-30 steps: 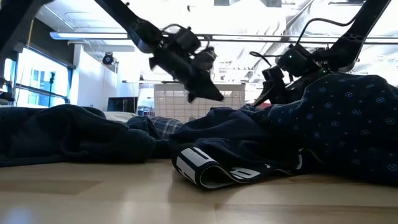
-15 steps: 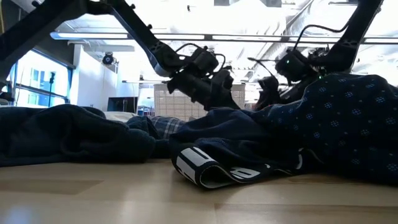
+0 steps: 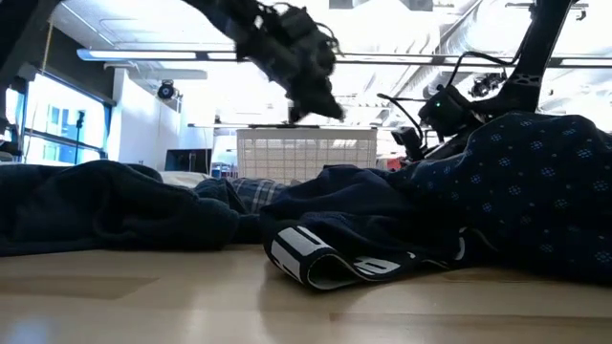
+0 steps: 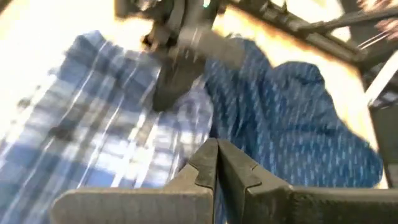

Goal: Fold laundry
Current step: Put the blue plaid flannel shirt into the laundry bin

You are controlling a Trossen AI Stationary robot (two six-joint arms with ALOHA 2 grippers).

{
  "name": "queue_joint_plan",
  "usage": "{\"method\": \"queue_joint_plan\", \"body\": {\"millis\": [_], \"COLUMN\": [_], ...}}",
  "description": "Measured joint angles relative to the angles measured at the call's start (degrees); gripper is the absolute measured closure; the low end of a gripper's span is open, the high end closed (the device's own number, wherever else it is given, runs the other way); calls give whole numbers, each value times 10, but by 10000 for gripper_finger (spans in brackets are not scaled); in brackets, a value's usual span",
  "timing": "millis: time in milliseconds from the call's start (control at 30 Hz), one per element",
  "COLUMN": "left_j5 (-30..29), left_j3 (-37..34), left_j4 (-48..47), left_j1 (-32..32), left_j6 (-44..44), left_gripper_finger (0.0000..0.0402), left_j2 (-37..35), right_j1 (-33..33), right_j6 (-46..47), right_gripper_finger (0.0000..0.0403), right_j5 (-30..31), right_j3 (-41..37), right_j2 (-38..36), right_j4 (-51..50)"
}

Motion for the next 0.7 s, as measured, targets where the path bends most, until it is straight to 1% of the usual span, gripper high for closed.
{"method": "queue_joint_plan", "body": {"millis": [33,167,267,333,367,433,500,533,600,700], "left_j5": [-11,-71,-141,-183,-197,-205,-197,-179,-127,-46], "left_j3": [0,-2,-2,-1,-1,-1,-1,-1,-1,-2], "left_j4": [-24,-92,-103,-102,-100,-96,-82,-85,-83,-67], "left_j1": [2,9,8,7,8,15,27,31,42,45], "left_j6": [8,59,112,134,136,125,117,135,179,206], "left_gripper_finger": [401,401,401,401,401,401,397,392,372,326], "left_j2": [-11,-59,-108,-135,-147,-161,-168,-168,-166,-157], "right_j1": [-1,-7,-10,-10,-10,-10,-10,-10,-10,-12], "right_j6": [9,80,120,140,152,164,173,173,173,168], "right_gripper_finger": [389,384,396,397,395,396,399,399,398,400], "right_j5": [-9,-29,-28,-24,-23,-18,-15,-15,-14,-13], "right_j3": [0,11,26,39,47,60,76,83,98,116], "right_j2": [0,-33,-68,-92,-101,-114,-120,-121,-121,-121], "right_j4": [15,83,97,98,101,97,96,95,90,65]}}
